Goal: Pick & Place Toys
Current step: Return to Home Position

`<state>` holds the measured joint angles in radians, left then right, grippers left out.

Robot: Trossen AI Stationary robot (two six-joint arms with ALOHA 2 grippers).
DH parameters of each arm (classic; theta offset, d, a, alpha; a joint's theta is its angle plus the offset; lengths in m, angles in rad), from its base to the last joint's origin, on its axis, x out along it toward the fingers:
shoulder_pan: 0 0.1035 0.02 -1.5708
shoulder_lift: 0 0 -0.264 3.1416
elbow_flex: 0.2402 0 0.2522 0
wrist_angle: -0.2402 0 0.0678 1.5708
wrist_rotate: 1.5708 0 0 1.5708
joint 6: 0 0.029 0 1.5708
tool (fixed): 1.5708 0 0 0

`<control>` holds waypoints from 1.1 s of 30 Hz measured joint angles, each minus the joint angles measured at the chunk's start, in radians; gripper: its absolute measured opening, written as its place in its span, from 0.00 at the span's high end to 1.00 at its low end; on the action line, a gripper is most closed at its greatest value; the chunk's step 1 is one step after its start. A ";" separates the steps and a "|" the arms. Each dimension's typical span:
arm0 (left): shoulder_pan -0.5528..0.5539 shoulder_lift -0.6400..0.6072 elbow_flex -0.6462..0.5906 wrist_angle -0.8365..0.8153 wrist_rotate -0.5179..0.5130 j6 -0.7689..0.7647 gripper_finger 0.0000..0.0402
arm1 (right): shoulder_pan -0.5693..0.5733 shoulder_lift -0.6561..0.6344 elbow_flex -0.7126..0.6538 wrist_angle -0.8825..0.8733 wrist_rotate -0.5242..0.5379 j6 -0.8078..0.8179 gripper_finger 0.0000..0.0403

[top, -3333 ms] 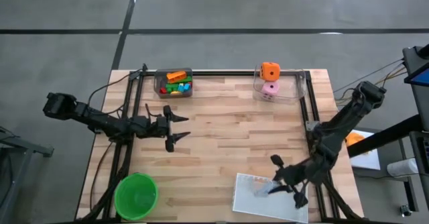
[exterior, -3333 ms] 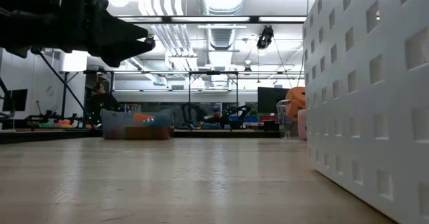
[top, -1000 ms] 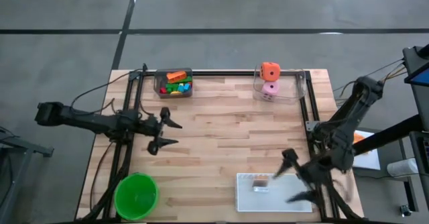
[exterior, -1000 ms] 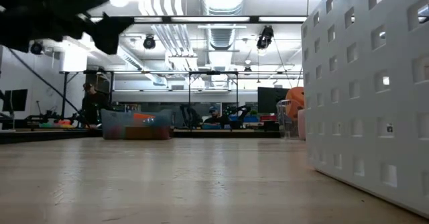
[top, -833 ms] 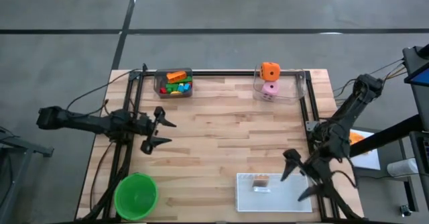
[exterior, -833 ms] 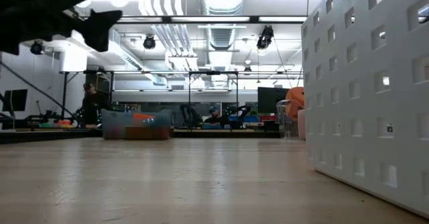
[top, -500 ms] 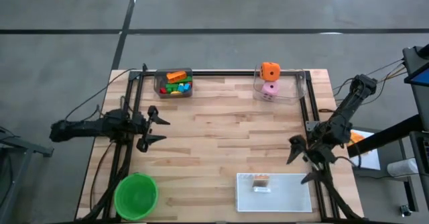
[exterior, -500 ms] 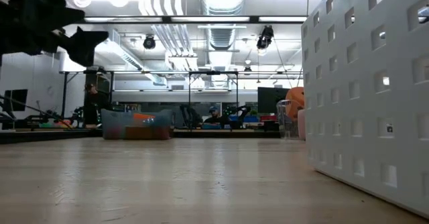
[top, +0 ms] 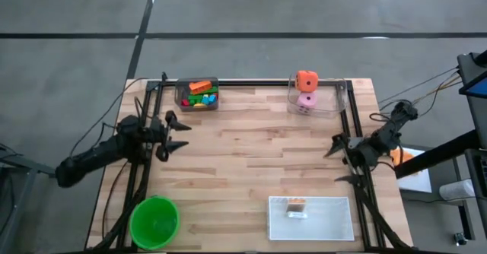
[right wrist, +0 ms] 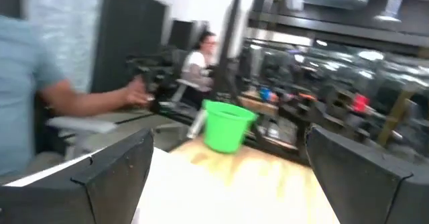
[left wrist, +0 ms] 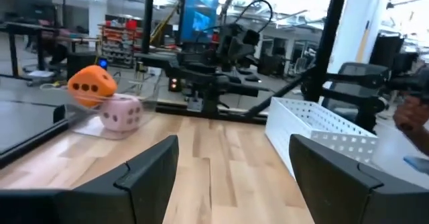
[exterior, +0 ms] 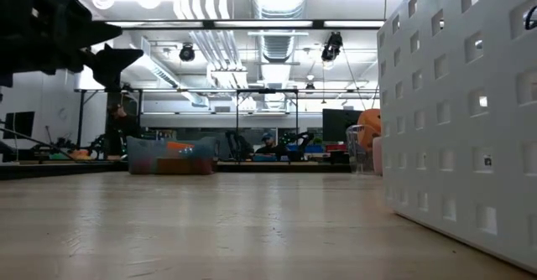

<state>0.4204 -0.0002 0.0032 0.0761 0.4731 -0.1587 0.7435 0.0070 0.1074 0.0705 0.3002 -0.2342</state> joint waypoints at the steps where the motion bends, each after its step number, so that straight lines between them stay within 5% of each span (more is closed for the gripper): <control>1: 0.040 0.000 0.000 0.000 0.037 -0.010 0.29 | -0.014 -0.007 0.001 -0.024 0.030 0.014 0.05; 9: 0.251 0.000 0.000 0.001 0.223 -0.037 0.29 | -0.105 -0.004 0.005 -0.121 0.128 0.121 0.05; 16: 0.222 0.000 0.000 0.012 0.141 -0.020 0.29 | -0.136 -0.005 -0.047 -0.062 0.126 0.157 0.05; 33: 0.183 0.022 -0.001 0.002 0.148 -0.058 0.29 | -0.172 0.037 -0.085 -0.051 0.205 0.160 0.05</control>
<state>0.6033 0.0223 0.0025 0.0782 0.6209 -0.2171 0.5720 0.0438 0.0219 0.0191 0.5055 -0.0746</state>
